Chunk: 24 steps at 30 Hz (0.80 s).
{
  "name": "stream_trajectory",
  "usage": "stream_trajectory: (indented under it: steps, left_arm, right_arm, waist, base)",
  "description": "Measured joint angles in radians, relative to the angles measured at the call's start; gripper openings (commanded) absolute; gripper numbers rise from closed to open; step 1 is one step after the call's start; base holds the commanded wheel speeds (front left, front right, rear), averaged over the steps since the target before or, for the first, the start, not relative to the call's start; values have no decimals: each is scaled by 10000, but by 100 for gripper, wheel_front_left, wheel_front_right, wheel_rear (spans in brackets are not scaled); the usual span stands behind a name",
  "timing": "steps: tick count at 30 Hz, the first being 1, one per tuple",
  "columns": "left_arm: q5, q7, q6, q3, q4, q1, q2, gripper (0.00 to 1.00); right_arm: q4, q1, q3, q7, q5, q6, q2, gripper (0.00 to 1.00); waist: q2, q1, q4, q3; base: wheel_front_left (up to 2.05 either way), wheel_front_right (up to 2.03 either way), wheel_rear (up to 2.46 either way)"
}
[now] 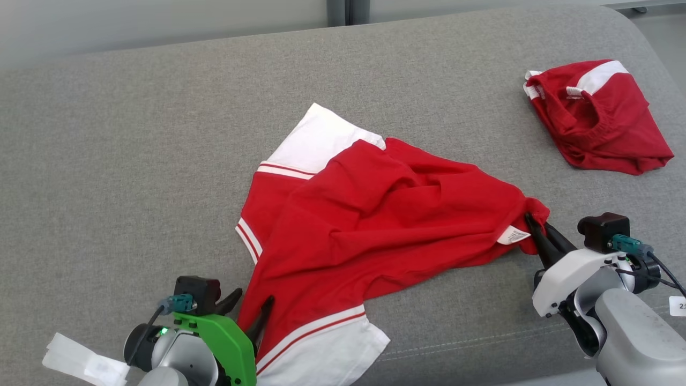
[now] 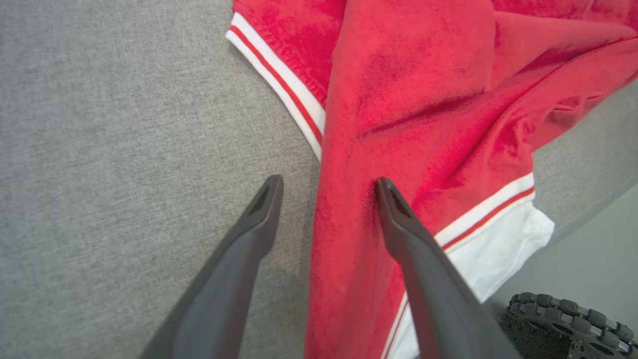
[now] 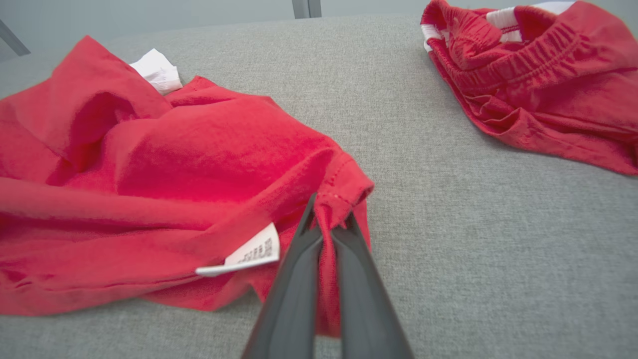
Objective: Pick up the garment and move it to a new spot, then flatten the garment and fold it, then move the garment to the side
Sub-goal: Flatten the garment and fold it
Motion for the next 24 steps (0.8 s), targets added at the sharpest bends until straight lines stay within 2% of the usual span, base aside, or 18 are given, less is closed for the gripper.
stream_trajectory:
  steps: [2, 7, 12, 15, 24]
  left_arm:
    - [-2, -13, -48, 8, 38, -7, -48, 0]
    - [46, -330, -163, -13, 153, -324, -71, 0]
    - [648, -717, -163, 98, 217, -1407, 130, 0]
    - [1039, -732, -163, 109, 286, -2064, 357, 0]
    - [1453, -525, -153, 148, 1392, -3701, 493, 0]
  right_arm:
    - [0, 0, -2, 0, 0, 10, 10, 0]
    - [0, -24, 8, 0, -50, 27, 82, 0]
    - [8, -147, 125, 0, -105, 82, 196, 0]
    - [8, -273, 217, 0, -163, 82, 278, 0]
    - [-48, -1230, 499, 0, -257, 88, 631, 0]
  waist:
    - [0, 0, 8, 13]
    - [0, 1, 2, 32]
    - [0, 0, -74, 14]
    - [0, 0, -169, -5]
    - [0, 0, -605, 95]
  base:
    - [0, 0, 0]
    - [0, 0, 0]
    - [0, 0, 0]
    - [0, 0, 0]
    - [0, 0, 0]
